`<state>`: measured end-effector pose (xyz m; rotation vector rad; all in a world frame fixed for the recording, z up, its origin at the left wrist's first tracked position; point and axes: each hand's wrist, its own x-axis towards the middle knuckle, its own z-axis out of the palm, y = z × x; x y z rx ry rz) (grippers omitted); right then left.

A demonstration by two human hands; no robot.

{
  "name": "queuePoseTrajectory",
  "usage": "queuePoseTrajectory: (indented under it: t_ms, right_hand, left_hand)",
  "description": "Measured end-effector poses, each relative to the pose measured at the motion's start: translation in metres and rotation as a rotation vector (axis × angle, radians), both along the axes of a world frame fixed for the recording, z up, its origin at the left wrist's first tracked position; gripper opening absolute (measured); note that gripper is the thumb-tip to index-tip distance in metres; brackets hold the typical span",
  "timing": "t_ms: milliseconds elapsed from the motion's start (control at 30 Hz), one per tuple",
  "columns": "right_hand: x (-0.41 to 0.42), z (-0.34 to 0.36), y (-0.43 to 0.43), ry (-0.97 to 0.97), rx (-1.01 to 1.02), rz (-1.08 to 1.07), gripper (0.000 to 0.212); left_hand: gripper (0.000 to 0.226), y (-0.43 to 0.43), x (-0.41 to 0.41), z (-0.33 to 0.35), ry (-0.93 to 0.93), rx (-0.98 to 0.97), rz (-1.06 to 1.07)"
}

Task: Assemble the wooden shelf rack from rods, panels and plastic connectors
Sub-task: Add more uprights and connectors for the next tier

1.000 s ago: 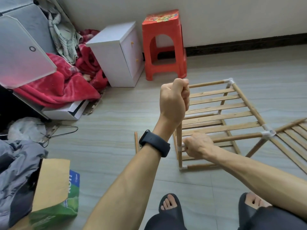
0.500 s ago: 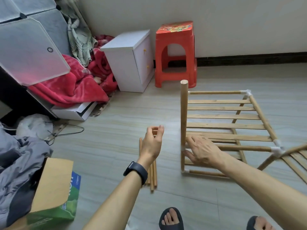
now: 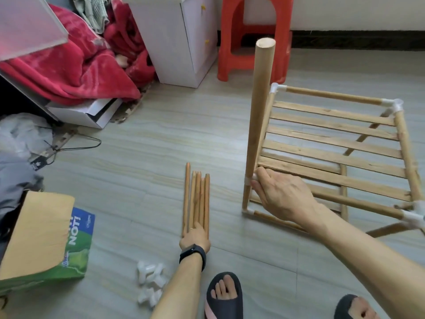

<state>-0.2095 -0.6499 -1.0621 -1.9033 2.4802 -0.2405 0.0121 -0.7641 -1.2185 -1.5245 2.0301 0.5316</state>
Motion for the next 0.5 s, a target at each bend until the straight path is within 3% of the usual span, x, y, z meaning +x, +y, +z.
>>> queuePoseTrajectory:
  t_ms: [267, 400, 500]
  right_hand:
    - [0.001, 0.001, 0.001, -0.008, -0.027, -0.02, 0.027]
    - [0.004, 0.006, 0.0, -0.037, 0.054, -0.057, 0.028]
    - [0.007, 0.016, 0.003, -0.099, 0.107, -0.062, 0.033]
  left_hand:
    - [0.029, -0.006, 0.005, 0.0, -0.02, 0.082, 0.022]
    - [0.031, -0.027, 0.016, 0.034, 0.169, 0.25, 0.142]
    - [0.032, -0.042, 0.033, 0.083, 0.295, 0.265, 0.232]
